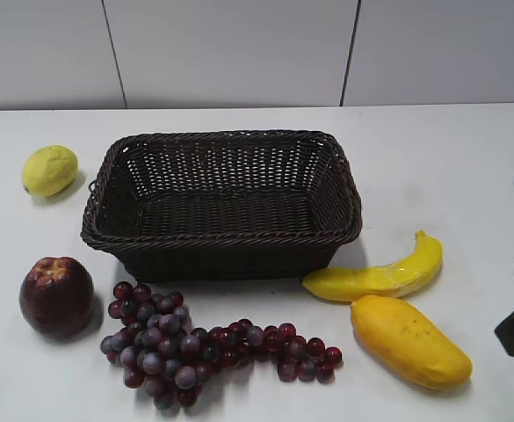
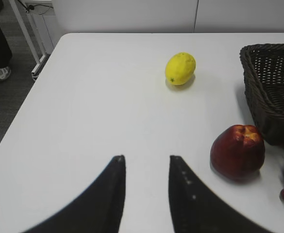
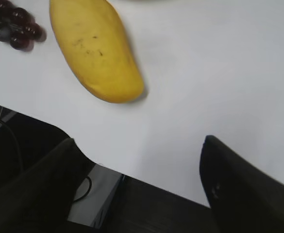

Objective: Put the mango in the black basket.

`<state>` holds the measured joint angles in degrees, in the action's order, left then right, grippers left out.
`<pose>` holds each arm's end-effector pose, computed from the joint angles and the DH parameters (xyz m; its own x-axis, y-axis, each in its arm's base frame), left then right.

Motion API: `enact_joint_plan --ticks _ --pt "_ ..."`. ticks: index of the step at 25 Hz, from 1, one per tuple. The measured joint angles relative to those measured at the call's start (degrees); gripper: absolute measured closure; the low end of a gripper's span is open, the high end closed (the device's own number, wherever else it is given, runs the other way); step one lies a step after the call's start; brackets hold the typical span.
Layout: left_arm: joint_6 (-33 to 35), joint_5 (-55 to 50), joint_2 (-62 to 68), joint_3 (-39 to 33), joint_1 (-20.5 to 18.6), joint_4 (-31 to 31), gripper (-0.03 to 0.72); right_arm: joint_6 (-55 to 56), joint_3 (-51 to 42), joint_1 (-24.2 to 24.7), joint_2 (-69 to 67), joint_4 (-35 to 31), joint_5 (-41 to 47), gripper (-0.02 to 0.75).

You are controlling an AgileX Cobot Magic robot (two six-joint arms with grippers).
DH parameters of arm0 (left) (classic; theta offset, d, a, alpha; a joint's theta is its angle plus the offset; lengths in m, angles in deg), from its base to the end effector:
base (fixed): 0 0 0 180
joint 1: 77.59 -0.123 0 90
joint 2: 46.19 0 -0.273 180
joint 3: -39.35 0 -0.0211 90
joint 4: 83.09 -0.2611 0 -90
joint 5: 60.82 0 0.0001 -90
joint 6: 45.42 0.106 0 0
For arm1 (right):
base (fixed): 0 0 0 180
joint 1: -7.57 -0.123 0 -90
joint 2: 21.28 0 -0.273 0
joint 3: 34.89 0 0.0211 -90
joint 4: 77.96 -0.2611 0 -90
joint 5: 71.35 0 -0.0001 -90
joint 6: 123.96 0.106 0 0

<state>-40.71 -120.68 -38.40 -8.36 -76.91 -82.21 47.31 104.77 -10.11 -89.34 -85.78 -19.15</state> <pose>0.0285 -0.0017 0.2798 -0.4253 0.0795 -0.9016 0.0557 0.9965 0.0616 0.1754 0.0679 0.2146 -0.8721 -0.3493 -0.3426 -0.3969 0.9145 0.0780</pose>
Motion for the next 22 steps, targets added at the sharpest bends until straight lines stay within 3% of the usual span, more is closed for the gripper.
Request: enact_joint_plan --ticks 8,22 --pt "0.0 0.0 0.0 0.0 0.0 0.0 0.448 -1.0 0.7 -8.8 -12.8 0.9 -6.1 0.129" --pt "0.0 0.0 0.0 0.0 0.0 0.0 0.448 -6.8 4.1 -9.7 -33.3 1.0 -15.3 0.127"
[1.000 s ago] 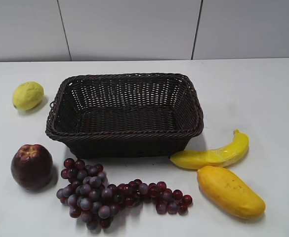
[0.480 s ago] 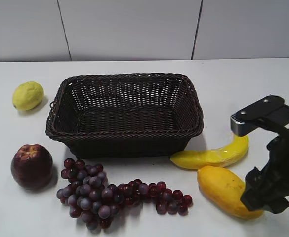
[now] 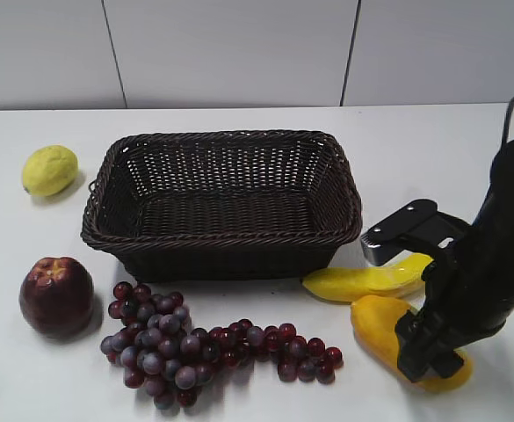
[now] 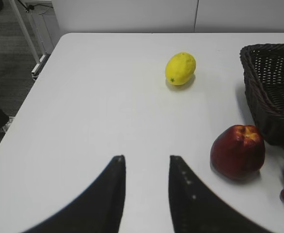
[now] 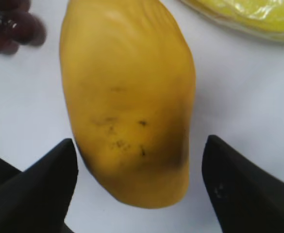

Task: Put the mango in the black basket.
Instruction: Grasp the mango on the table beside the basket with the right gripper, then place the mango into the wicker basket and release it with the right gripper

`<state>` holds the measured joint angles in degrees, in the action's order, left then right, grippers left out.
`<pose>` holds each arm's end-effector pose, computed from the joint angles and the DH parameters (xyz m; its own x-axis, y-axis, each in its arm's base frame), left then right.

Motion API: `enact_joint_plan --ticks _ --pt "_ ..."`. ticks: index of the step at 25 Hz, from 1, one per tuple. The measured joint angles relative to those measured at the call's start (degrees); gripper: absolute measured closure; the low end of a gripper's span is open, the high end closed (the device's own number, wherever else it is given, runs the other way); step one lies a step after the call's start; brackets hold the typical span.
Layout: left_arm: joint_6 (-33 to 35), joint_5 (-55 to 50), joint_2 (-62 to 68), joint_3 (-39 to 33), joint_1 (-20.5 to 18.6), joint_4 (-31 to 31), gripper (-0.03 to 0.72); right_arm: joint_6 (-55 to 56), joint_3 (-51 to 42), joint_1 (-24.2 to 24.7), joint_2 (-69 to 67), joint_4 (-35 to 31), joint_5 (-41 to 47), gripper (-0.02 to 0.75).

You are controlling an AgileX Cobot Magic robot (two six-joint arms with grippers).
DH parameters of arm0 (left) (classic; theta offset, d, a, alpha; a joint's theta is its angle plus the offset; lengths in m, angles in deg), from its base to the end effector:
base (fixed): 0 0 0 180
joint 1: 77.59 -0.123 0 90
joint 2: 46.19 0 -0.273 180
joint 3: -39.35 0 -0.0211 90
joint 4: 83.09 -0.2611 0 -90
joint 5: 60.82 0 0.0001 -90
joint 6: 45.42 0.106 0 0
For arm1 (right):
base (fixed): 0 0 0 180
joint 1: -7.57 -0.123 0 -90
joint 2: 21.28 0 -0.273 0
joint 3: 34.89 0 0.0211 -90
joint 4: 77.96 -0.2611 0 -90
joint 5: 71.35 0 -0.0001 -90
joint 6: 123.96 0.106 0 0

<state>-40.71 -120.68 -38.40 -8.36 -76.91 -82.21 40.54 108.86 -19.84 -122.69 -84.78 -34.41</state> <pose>0.0285 -0.0017 0.2798 -0.4253 0.0795 -0.9016 0.0557 0.9965 0.0616 0.2235 0.1244 0.1066 -0.7889 -0.6050 -0.1084 -0.6123 0.7889 0.0529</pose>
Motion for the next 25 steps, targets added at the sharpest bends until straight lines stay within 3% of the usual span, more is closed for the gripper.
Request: enact_joint_plan --ticks 5,8,19,25 --pt "0.0 0.0 0.0 0.0 0.0 0.0 0.448 -0.9 1.3 -0.1 -5.0 0.1 -0.3 0.139" --pt "0.0 0.0 0.0 0.0 0.0 0.0 0.448 -0.9 2.6 -0.1 -5.6 0.1 2.2 0.204" --pt "0.0 0.0 0.0 0.0 0.0 0.0 0.448 -1.1 13.4 -0.1 0.6 -1.7 27.5 0.204" --pt "0.0 0.0 0.0 0.0 0.0 0.0 0.448 -5.3 25.8 -0.1 5.8 -1.6 30.8 0.204"
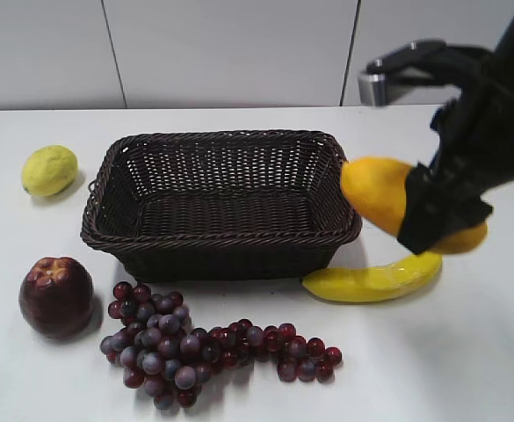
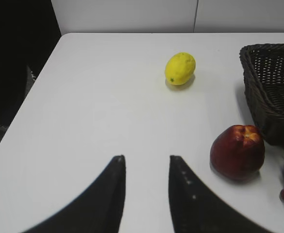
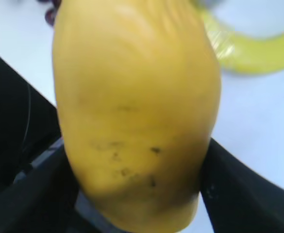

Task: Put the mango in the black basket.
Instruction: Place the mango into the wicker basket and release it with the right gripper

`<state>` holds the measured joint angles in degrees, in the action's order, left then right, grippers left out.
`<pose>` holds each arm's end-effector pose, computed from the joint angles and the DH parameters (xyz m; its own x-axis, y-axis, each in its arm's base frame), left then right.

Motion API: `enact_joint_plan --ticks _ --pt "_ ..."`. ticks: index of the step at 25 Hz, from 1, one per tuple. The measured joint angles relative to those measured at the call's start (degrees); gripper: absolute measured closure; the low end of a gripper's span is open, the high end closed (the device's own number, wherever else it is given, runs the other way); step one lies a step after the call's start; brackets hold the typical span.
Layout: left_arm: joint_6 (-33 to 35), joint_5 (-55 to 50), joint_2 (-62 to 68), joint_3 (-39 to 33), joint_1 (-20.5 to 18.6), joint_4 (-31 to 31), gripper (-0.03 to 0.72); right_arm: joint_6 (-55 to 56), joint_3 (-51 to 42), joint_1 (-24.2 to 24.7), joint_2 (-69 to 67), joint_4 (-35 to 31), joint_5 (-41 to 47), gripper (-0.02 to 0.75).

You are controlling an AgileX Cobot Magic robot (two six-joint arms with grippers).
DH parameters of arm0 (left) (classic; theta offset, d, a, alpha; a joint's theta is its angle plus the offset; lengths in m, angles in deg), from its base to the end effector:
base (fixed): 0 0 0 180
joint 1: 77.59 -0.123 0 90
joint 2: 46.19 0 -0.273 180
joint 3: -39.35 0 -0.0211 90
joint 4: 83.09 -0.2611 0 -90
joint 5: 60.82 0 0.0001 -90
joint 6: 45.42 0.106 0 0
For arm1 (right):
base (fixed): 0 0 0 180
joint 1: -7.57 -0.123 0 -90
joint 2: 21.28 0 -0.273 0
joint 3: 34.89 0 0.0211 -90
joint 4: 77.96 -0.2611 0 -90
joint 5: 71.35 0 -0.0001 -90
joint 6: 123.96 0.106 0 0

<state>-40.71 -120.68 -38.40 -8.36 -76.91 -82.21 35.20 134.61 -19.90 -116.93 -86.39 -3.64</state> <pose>0.0285 -0.0017 0.2798 -0.4253 0.0795 -0.9016 0.0557 0.9965 0.0616 0.2552 0.1489 0.2379 -0.6980 -0.7010 -0.1464 -0.7152 0.6924 0.0950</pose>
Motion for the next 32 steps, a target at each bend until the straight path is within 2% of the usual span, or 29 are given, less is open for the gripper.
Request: enact_joint_plan --ticks 4,10,15,23,32 --pt "0.0 0.0 0.0 0.0 0.0 0.0 0.448 -4.9 11.9 0.0 -3.6 0.0 -0.3 0.204" --pt "0.0 0.0 0.0 0.0 0.0 0.0 0.448 -15.5 28.3 -0.2 -16.2 0.0 -0.3 0.204" --pt "0.0 0.0 0.0 0.0 0.0 0.0 0.448 -27.9 38.0 -3.6 -27.9 0.3 -0.5 0.204" --pt "0.0 0.0 0.0 0.0 0.0 0.0 0.448 -35.7 45.8 -9.3 -40.8 1.7 -7.0 0.204" --pt "0.0 0.0 0.0 0.0 0.0 0.0 0.448 -35.9 46.0 -10.2 -47.0 4.2 -8.8 0.204"
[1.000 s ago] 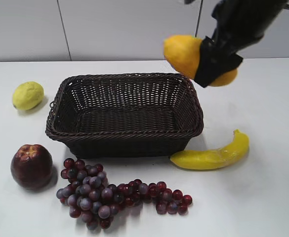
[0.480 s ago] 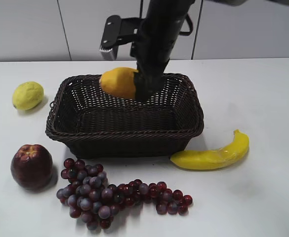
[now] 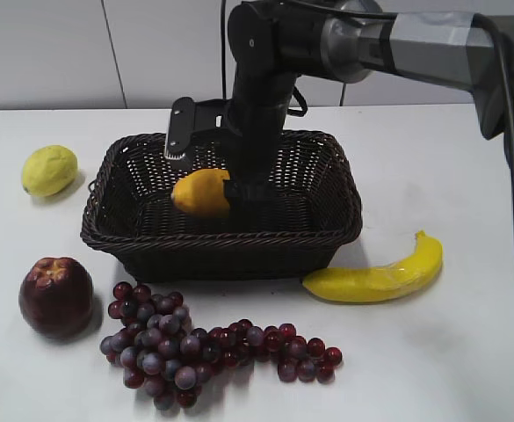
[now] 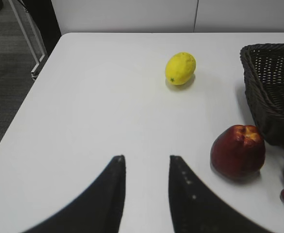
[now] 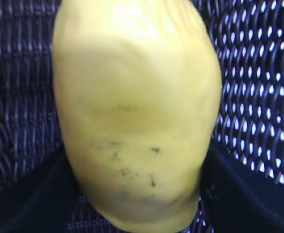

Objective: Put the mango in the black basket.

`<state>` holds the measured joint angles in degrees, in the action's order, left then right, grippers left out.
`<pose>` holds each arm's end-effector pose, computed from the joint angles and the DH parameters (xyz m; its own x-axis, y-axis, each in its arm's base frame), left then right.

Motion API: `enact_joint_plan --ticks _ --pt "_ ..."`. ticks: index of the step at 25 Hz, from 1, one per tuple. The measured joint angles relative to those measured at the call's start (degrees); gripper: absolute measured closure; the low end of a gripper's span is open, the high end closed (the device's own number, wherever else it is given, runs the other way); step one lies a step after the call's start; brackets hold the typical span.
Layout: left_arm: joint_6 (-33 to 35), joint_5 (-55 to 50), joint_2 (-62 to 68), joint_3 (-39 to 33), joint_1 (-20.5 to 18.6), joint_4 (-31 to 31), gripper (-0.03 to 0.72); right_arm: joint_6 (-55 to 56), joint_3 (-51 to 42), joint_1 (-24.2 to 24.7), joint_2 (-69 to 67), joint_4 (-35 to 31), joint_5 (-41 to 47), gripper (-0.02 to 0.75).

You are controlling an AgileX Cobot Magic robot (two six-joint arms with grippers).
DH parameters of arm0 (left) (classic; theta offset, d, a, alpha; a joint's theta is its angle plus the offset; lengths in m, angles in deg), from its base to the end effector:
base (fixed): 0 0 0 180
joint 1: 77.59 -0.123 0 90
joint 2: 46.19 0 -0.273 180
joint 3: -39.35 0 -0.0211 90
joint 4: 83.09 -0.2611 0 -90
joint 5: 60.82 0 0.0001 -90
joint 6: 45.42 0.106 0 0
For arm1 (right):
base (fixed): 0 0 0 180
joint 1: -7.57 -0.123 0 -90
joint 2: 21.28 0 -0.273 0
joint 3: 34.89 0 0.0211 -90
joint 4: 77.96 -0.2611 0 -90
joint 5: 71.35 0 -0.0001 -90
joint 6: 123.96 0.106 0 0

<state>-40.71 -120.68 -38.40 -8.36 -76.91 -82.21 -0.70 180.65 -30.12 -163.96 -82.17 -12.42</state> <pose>0.0285 -0.0017 0.2798 -0.4253 0.0795 -0.9016 0.0557 0.9965 0.0616 0.3903 0.3099 0.1291 0.0618 -0.9798 -0.1900 -0.9864 -0.0308 -0.1617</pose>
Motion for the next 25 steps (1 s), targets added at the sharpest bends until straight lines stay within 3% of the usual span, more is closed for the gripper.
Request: enact_joint_plan --ticks 6,9,16,20,25 --pt "0.0 0.0 0.0 0.0 0.0 0.0 0.448 0.0 0.0 0.0 0.0 0.3 2.0 0.196" --pt "0.0 0.0 0.0 0.0 0.0 0.0 0.448 0.0 0.0 0.0 0.0 0.3 2.9 0.099" --pt "0.0 0.0 0.0 0.0 0.0 0.0 0.448 1.0 0.0 0.0 2.2 0.3 5.9 0.123" --pt "0.0 0.0 0.0 0.0 0.0 0.0 0.448 6.6 0.0 0.6 7.3 0.3 6.0 0.139" --pt "0.0 0.0 0.0 0.0 0.0 0.0 0.448 21.3 0.0 3.7 14.4 0.3 4.0 0.141"
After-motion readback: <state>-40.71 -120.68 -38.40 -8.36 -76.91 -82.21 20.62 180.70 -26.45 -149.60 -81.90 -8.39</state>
